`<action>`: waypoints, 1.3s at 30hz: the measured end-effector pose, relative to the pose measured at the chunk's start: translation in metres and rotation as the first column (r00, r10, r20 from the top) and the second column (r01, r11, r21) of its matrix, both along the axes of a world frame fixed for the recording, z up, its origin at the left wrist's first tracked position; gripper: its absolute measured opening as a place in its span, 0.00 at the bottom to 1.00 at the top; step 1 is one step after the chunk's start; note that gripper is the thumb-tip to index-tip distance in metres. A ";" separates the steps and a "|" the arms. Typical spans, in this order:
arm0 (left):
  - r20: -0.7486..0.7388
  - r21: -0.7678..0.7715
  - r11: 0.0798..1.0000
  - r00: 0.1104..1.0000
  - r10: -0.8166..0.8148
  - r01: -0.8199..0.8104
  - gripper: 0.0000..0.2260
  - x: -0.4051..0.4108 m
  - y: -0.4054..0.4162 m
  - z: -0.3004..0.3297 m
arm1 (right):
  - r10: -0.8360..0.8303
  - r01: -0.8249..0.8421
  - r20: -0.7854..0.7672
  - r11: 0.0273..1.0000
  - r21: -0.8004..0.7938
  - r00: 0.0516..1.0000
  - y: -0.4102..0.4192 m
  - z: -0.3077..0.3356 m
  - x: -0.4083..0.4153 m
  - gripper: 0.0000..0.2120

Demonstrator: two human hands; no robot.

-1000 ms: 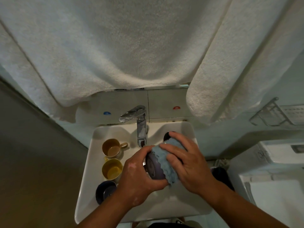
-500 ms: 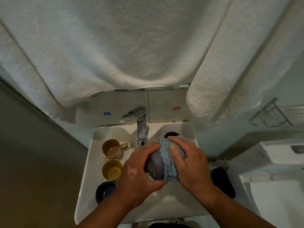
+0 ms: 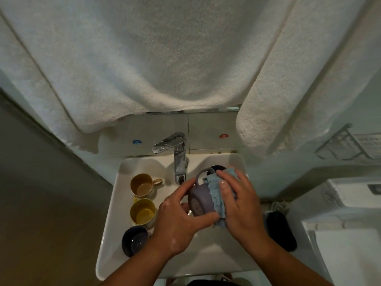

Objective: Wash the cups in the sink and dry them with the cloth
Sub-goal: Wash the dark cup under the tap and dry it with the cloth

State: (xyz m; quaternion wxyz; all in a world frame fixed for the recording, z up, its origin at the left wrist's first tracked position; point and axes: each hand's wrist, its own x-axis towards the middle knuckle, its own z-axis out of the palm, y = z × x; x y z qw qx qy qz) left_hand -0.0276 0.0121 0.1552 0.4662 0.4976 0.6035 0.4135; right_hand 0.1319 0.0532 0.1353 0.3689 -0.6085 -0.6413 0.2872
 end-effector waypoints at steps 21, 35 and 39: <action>-0.218 0.190 0.978 0.975 -0.043 0.086 0.38 -0.007 -0.011 0.002 | 0.017 -0.023 -0.053 0.993 -0.117 0.998 -0.014 0.014 -0.004 0.37; -0.006 -0.031 0.999 1.000 0.016 -0.016 0.29 -0.011 -0.010 -0.002 | -0.039 0.044 -0.222 0.999 0.016 0.974 -0.003 -0.001 0.022 0.09; -0.142 0.004 1.000 0.990 0.001 0.000 0.33 -0.021 -0.010 -0.010 | -0.045 0.061 -0.158 0.993 0.099 0.987 0.004 0.015 0.038 0.15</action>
